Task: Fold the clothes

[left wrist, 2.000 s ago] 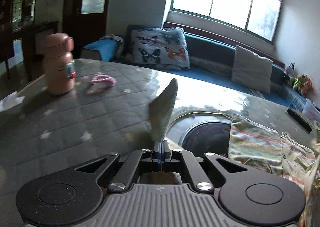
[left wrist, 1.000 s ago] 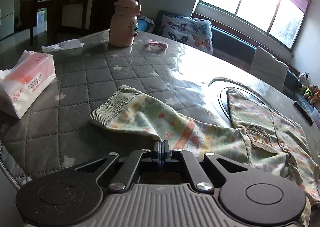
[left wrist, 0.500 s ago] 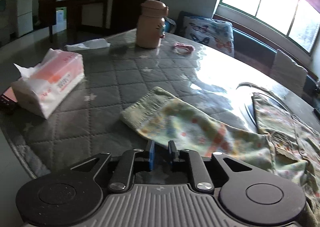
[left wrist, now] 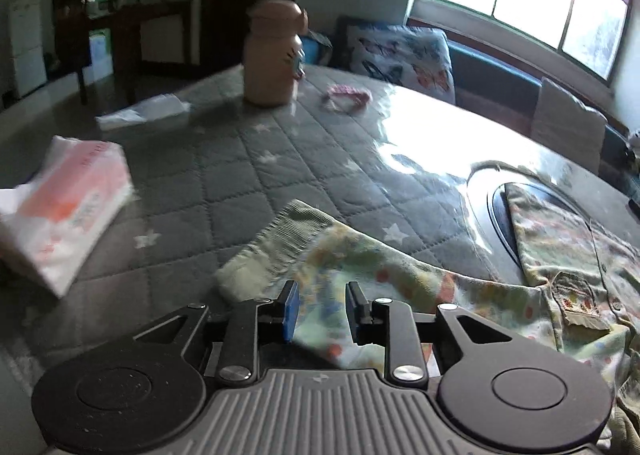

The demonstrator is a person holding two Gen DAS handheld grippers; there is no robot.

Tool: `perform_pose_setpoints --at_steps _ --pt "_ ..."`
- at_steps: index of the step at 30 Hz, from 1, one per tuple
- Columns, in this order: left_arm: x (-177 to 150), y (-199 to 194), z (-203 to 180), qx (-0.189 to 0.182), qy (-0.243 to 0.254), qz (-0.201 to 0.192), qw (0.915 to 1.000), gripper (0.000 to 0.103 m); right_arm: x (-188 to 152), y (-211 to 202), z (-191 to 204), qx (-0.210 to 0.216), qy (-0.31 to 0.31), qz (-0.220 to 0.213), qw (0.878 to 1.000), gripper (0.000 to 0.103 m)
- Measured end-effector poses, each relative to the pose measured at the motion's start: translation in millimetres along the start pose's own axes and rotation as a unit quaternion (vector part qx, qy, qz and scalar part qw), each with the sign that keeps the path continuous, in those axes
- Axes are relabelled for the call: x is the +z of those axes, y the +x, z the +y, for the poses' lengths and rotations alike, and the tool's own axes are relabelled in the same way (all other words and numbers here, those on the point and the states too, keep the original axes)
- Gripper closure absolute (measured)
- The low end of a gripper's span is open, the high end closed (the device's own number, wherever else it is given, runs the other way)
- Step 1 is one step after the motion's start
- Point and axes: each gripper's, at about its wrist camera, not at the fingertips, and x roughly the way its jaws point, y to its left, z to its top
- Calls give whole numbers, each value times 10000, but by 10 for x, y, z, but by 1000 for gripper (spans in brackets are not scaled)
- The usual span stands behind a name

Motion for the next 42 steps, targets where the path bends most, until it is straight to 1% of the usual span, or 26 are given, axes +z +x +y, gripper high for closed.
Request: perform_pose_setpoints --at_steps 2,7,9,12,17,18,20,22,24,26,28,30,34,39,42 --pt "20 105 -32 37 95 29 9999 76 20 20 8 -6 -17 4 10000 64" --pt "102 260 -116 304 476 -167 9983 76 55 63 12 -6 -41 20 10000 64" --pt "142 312 -117 411 523 -213 9976 77 77 91 18 -7 -67 36 10000 64" --pt "185 354 -117 472 543 -235 9971 77 110 130 24 0 -93 51 9999 64" --pt "215 316 -135 443 527 -175 9975 77 136 92 60 70 -126 68 9999 63" --pt "221 295 -147 428 529 -173 9975 75 138 65 78 106 -142 64 9998 63" --pt "223 222 -216 313 586 -222 9975 71 141 11 115 178 -172 57 9997 62" --pt "220 139 -305 158 672 -277 9972 65 145 -58 176 307 -235 36 9992 59" --pt "200 64 -435 -36 819 -316 9961 60 148 -153 280 535 -353 -10 9979 56" --pt "180 17 -571 -249 942 -320 9947 59 153 -233 408 792 -514 -27 9955 56" --pt "159 -10 -710 -483 1016 -278 9933 54 157 -294 545 1067 -663 -9 9921 56" --pt "137 -16 -869 -683 1114 -237 9911 54 166 -332 676 1313 -798 12 9881 56" --pt "121 42 -1215 -954 1383 -159 9857 54 204 -341 946 1696 -1018 88 9802 56" --pt "217 252 -1544 -1159 1538 -90 9812 56 300 -191 1187 1890 -1191 217 9745 57" --pt "306 421 -1716 -1256 1598 -24 9791 64 407 -70 1269 1929 -1194 294 9735 57"
